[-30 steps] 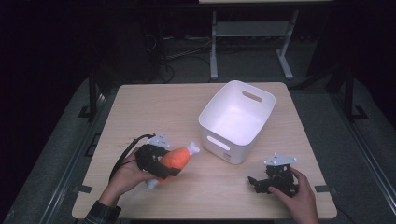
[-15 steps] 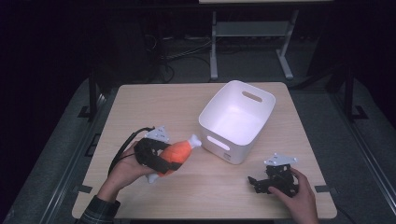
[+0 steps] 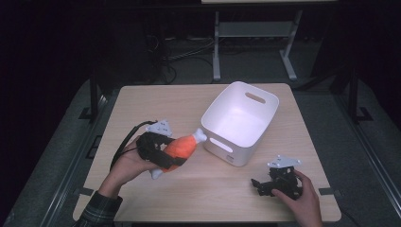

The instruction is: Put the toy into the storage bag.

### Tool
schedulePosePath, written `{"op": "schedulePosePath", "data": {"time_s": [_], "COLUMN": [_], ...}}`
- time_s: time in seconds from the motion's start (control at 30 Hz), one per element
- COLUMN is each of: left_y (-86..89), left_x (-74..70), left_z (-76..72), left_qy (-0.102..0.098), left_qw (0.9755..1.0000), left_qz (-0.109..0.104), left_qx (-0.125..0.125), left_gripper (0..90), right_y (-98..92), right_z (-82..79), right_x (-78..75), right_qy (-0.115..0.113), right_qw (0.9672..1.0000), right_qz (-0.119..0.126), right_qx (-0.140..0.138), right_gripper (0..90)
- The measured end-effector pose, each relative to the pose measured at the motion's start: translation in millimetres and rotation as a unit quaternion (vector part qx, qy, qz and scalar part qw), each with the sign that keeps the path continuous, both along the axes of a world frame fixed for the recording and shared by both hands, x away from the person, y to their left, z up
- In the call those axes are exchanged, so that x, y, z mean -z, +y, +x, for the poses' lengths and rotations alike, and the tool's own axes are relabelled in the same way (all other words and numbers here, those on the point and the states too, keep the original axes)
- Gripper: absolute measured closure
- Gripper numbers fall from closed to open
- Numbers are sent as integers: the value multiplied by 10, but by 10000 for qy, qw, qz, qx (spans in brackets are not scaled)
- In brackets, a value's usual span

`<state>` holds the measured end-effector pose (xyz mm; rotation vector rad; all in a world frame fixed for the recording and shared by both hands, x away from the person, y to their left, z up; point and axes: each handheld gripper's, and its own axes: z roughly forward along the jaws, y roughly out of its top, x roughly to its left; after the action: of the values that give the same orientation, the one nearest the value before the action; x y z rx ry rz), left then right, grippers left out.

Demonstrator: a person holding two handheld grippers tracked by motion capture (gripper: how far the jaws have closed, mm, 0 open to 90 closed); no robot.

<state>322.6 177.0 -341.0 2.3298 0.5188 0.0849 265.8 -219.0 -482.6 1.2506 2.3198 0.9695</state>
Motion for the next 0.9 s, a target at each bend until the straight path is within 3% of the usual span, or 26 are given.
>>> {"op": "schedulePosePath", "data": {"time_s": [0.47, 0.9], "left_y": [-77, -230], "left_x": [-145, -303], "left_z": [112, 225], "left_qy": [-28, -158], "left_qw": [9999, 9999], "left_qz": [-116, -52], "left_qx": [0, 36], "left_gripper": [243, 243], "right_y": [1, 0], "right_z": [0, 0], "right_x": [1, 0], "right_qy": [-7, 0], "right_qw": [10000, 10000], "right_qz": [5, 0], "right_qx": [4, 0], "right_gripper": [0, 0]}}
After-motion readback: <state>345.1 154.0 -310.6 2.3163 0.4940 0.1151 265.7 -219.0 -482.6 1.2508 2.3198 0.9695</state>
